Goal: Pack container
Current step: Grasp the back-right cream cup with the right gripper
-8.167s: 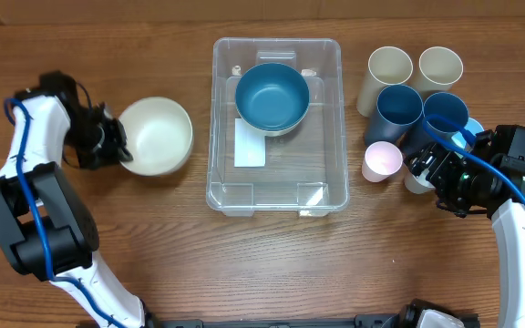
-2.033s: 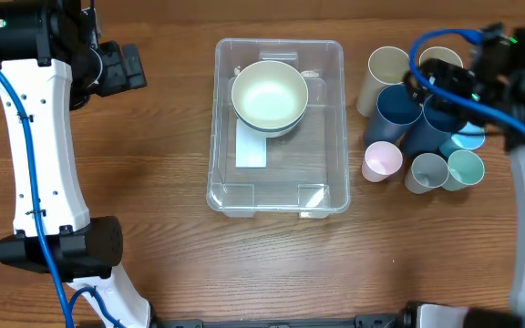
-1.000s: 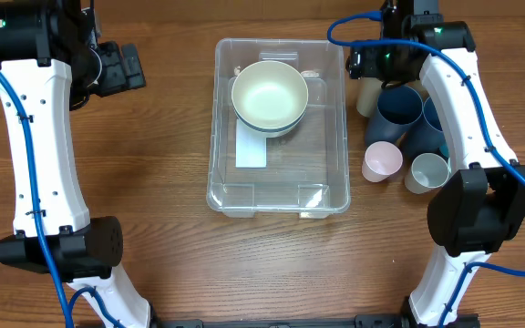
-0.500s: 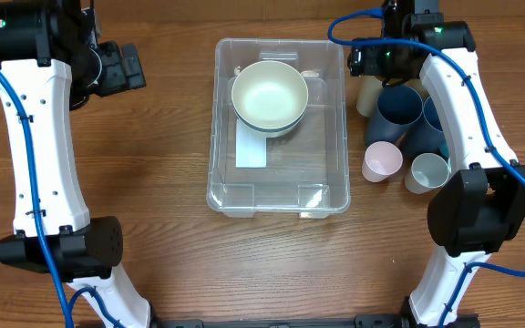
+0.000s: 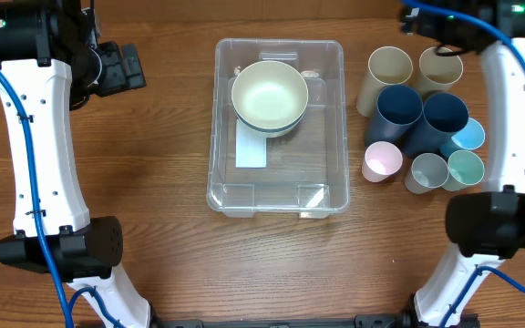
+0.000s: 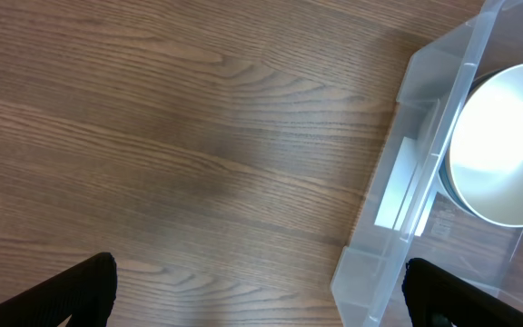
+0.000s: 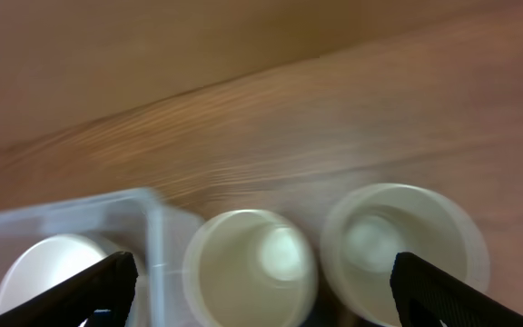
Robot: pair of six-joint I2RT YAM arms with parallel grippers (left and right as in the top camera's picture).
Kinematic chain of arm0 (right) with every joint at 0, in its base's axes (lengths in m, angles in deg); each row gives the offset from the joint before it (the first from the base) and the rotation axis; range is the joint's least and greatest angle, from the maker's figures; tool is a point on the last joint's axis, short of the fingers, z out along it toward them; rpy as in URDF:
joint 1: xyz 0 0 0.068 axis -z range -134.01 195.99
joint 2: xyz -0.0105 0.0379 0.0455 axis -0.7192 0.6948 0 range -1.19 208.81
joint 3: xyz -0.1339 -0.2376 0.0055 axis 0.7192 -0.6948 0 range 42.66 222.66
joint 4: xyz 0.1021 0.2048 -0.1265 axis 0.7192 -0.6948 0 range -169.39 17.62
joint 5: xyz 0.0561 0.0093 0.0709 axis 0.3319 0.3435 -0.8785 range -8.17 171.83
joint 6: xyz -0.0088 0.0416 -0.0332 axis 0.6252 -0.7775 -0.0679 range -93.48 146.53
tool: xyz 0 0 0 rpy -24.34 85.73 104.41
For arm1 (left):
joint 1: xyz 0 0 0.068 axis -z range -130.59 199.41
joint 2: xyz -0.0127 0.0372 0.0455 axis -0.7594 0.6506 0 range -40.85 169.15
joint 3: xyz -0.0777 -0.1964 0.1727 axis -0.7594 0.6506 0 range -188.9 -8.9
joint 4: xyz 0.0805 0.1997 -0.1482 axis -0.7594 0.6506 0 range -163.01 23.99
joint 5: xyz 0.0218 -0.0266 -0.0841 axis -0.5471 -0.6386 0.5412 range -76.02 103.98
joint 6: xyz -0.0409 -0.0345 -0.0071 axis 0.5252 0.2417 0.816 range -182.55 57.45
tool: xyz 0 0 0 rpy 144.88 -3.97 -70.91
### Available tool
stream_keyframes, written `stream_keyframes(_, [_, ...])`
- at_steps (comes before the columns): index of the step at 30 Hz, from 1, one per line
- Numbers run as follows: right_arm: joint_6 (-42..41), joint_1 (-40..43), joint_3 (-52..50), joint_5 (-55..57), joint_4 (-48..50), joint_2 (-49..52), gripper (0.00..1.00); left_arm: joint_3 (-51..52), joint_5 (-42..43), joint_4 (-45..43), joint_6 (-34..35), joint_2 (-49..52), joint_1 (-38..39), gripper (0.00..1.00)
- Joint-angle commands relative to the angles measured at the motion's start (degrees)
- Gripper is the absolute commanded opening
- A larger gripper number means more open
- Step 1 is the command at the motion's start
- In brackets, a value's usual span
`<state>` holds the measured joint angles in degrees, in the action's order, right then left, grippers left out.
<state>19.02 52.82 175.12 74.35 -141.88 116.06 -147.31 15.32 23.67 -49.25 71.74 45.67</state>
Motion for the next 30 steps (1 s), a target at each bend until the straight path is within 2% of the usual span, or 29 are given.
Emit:
stream_keyframes(1, [-1.9,5.4,0.3,-0.7,-0.5,1.0,0.92,-0.5,-0.5,0.1,-1.1,-0.2,0.1,1.0])
stream_keyframes(7, [-2.2,10.9,0.3,-5.3,-1.2,4.0,0.88,-0.5,-0.5,0.1,-1.1,-0.2,0.1,1.0])
stream_keyframes(13, [-2.1,11.2,0.3,-5.5,-2.5,9.2,0.85,-0.5,-0.5,0.1,-1.1,-0.2,0.1,1.0])
stream_keyframes(18, [-2.2,11.2,0.3,-5.5,-3.3,12.7,0.77,-0.5,-0.5,0.1,-1.1,-0.2,0.1,1.0])
stream_keyframes(27, [-2.2,11.3,0.2,-5.4,-2.7,14.9,0.47,-0.5,-0.5,0.1,-1.1,-0.2,0.1,1.0])
stream_keyframes(30, [-3.5,11.4,0.3,-3.7,-2.4,14.9,0.23,-0.5,-0.5,0.1,-1.1,-0.2,0.1,1.0])
